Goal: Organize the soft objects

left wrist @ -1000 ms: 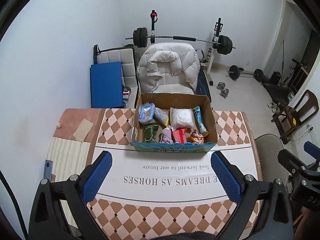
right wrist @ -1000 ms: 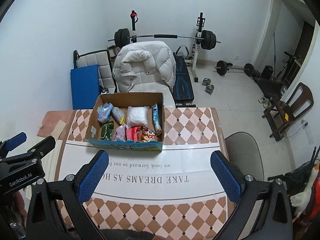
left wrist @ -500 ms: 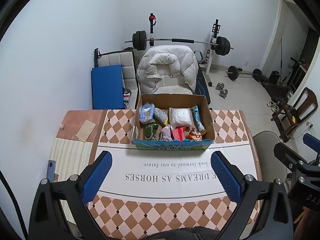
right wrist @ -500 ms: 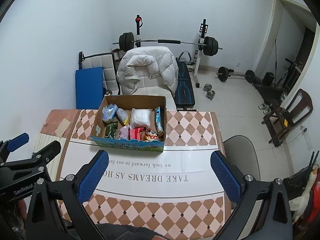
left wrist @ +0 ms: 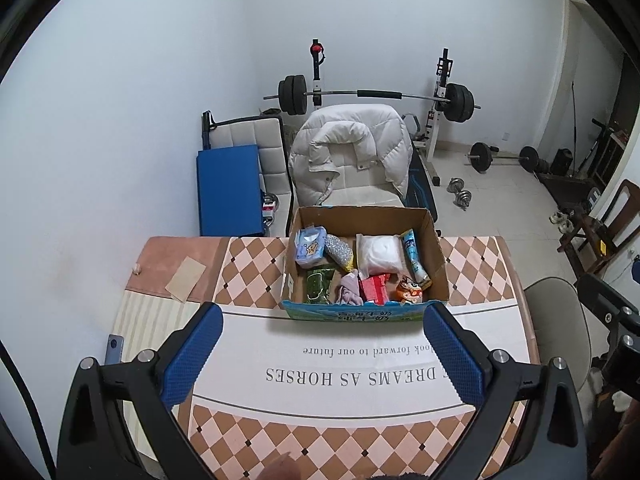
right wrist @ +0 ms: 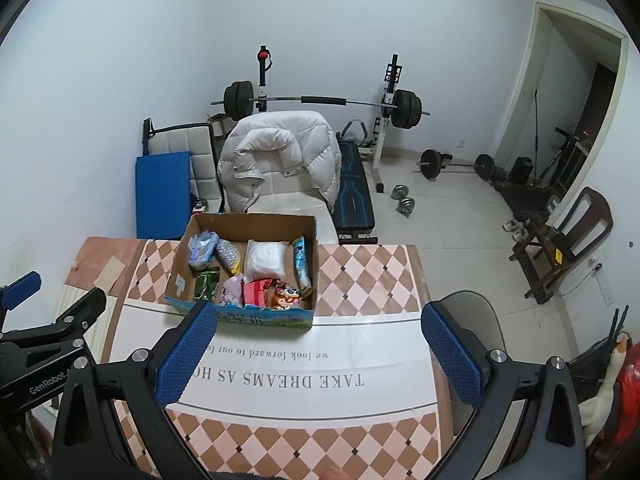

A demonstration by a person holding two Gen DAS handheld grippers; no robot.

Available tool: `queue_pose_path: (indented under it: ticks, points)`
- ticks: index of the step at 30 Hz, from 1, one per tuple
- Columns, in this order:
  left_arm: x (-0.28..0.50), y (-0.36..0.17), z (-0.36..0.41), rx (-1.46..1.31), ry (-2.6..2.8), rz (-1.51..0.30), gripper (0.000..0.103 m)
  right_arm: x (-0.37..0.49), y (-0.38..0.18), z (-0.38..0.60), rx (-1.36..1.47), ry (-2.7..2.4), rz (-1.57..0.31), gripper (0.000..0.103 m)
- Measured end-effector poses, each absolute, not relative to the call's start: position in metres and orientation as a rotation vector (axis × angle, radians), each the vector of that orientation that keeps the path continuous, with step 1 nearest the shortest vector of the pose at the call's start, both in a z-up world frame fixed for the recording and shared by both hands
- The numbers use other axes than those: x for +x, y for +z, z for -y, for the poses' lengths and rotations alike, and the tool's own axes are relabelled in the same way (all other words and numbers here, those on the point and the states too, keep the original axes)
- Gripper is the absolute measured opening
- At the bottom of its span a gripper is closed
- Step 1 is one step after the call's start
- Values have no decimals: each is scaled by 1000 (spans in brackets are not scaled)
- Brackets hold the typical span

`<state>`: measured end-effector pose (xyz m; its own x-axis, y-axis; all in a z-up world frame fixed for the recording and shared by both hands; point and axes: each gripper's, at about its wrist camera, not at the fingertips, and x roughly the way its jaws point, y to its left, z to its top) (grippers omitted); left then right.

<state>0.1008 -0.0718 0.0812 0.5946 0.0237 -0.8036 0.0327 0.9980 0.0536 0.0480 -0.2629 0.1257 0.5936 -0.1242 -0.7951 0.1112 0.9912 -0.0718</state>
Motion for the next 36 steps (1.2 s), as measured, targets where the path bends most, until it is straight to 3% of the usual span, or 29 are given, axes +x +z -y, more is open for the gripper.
queue_pose_path:
  ticks: [36]
  points:
    - [103,96,75,54,-23,-918,103,57,128,270,-19,-138,-908,103]
